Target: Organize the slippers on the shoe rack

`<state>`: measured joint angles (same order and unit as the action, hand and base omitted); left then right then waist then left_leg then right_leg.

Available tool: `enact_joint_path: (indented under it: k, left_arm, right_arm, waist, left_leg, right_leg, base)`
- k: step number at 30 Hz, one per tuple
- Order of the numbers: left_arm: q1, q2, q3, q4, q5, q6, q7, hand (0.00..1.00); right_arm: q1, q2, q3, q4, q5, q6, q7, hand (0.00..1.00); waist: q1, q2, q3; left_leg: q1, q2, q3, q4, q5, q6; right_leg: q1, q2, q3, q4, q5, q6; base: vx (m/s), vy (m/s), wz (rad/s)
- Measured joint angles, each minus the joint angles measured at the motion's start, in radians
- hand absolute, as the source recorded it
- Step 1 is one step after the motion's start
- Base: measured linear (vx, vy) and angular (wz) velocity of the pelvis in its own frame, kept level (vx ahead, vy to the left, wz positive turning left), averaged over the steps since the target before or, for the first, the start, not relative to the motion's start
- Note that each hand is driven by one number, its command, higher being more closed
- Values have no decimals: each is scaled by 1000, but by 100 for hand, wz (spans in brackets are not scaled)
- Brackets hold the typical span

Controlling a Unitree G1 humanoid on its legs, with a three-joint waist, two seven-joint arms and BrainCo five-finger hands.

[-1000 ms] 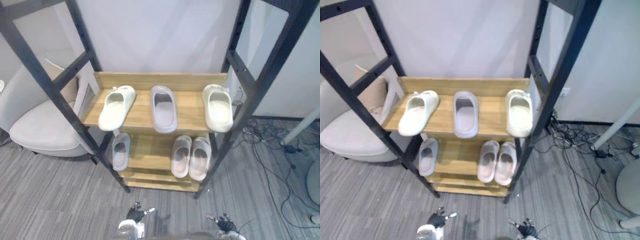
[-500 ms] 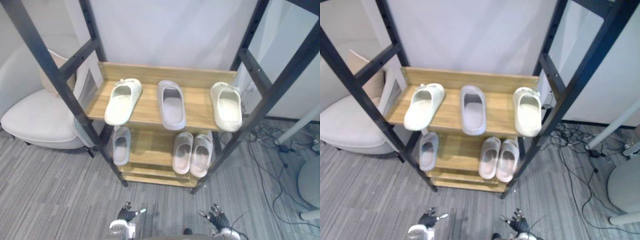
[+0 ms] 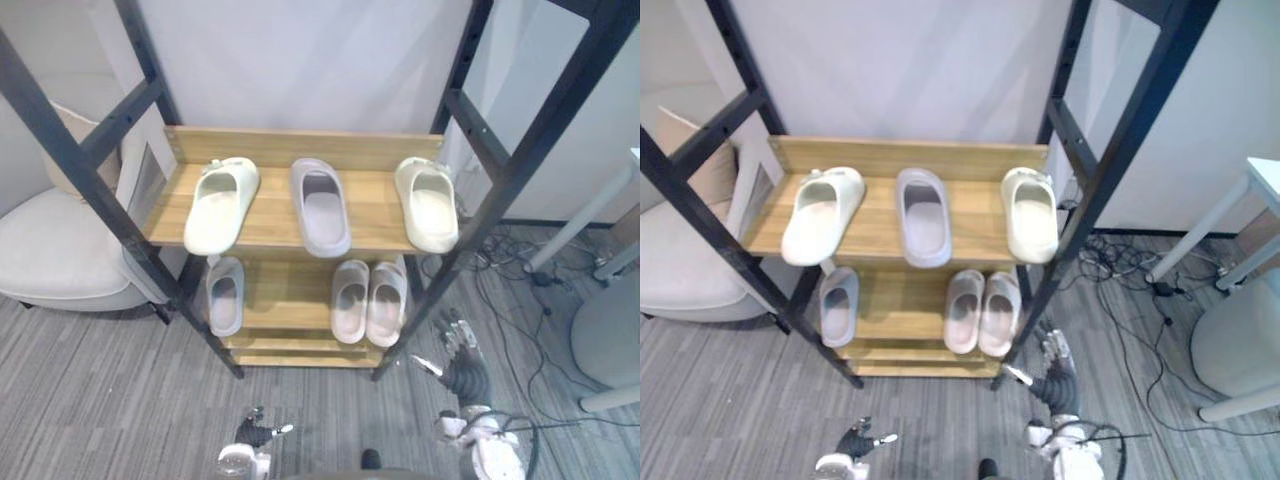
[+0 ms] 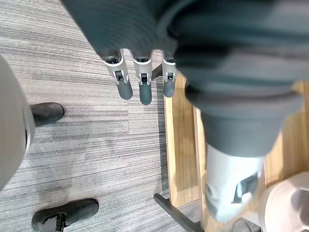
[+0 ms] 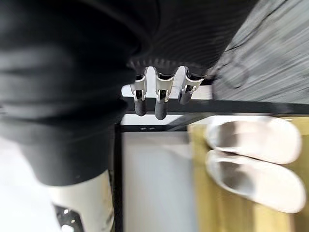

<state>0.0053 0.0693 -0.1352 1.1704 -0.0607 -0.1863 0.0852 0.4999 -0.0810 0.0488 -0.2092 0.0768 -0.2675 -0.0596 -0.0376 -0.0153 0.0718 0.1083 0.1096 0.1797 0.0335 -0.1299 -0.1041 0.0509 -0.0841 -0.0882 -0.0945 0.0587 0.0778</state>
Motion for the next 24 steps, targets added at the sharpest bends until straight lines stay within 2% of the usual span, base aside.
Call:
enact_joint_path:
  k: [11,17,24]
  left_arm:
    - [-1,24,-21,9,8,-4,-3,0]
    - [6,35,-14,10,22,-3,-8,0]
    - [9,43,-2,5,40,0,-12,0]
  right_arm:
    - [-185,-53,-11,-94,-37,-6,-44,0]
    - [-300,-102,-14,-94,-31,-7,-57,0]
    - [-492,-161,-17,-12,42,-5,-63,0]
  waist:
    - [1,0,0]
    - [18,0,-1]
    - [28,-8,4]
  left_leg:
    - [-22,-4,-30,5,0,1]
    - [-24,-4,-44,6,1,2]
    - [-39,-12,-84,5,8,12]
  right_leg:
    - [-13,-2,-14,6,2,2]
    - [-8,-2,-25,6,1,2]
    - [-3,-10,-59,6,1,3]
  base:
    - [8,-3,4]
    - [-13,-5,6]
    - [-19,-4,13]
